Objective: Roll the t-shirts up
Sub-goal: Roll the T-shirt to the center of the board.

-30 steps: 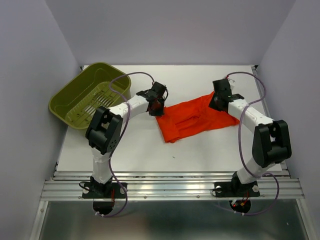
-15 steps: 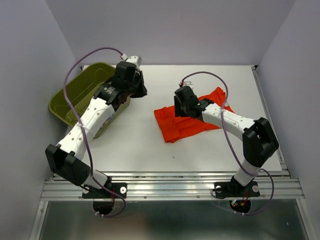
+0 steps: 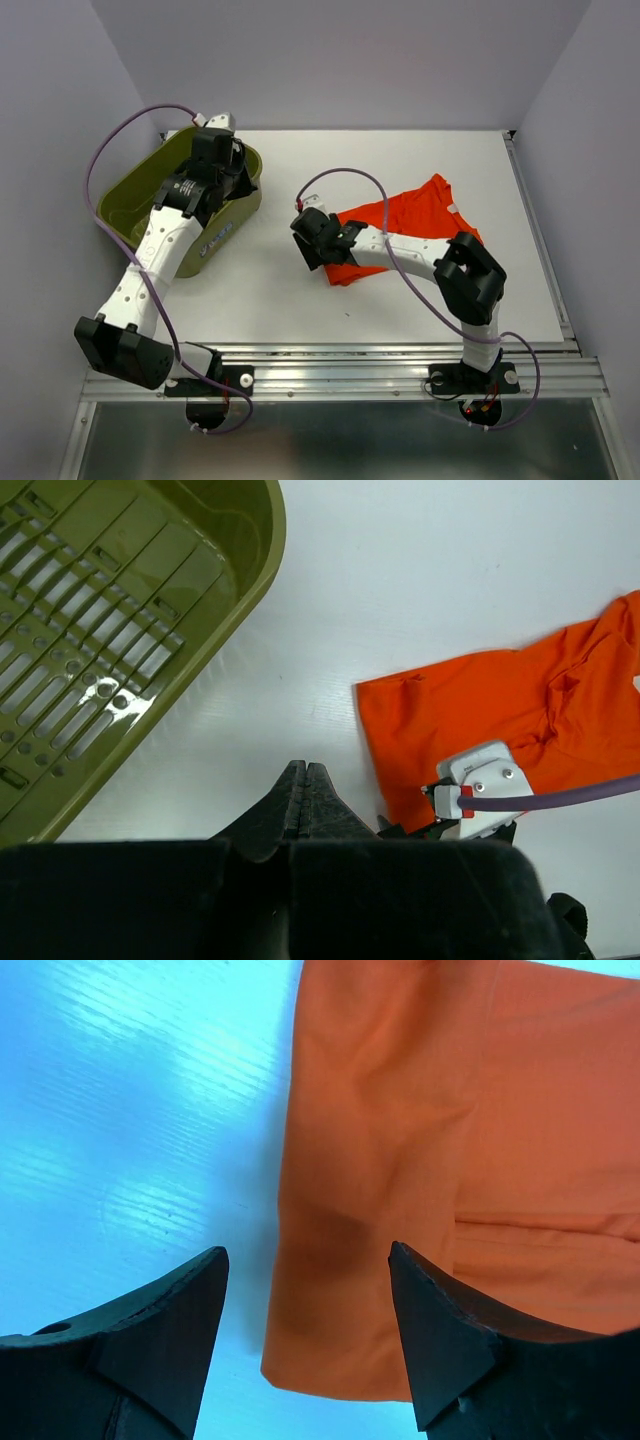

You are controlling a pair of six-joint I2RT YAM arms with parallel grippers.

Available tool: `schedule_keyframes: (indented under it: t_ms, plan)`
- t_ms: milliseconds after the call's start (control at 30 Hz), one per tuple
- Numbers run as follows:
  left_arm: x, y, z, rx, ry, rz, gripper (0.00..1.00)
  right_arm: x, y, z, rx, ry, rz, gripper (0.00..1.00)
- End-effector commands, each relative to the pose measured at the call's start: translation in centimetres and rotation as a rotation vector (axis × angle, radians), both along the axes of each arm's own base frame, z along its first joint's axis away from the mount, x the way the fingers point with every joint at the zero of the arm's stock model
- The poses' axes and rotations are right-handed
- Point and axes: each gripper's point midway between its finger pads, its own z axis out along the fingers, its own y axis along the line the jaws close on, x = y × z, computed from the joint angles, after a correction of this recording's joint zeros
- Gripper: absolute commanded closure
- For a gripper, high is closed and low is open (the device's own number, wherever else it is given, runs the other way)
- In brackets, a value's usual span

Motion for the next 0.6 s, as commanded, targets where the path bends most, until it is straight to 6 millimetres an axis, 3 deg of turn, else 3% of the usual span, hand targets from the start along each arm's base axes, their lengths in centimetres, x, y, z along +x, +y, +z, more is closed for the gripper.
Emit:
schedule_keyframes:
  t_ms: [0, 567]
  plan:
    - [-0.6, 0.6, -0.5, 0.001, 0.004, 0.016, 1.0, 0.9, -0.4, 1.2, -0.077, -0.066, -0.01, 0.29]
    - [-0.4, 0.0, -2.9, -0.018, 0.043, -0.003, 1.0, -3.2, -2.3, -3.0, -0.178, 0.003, -0.003, 0.28]
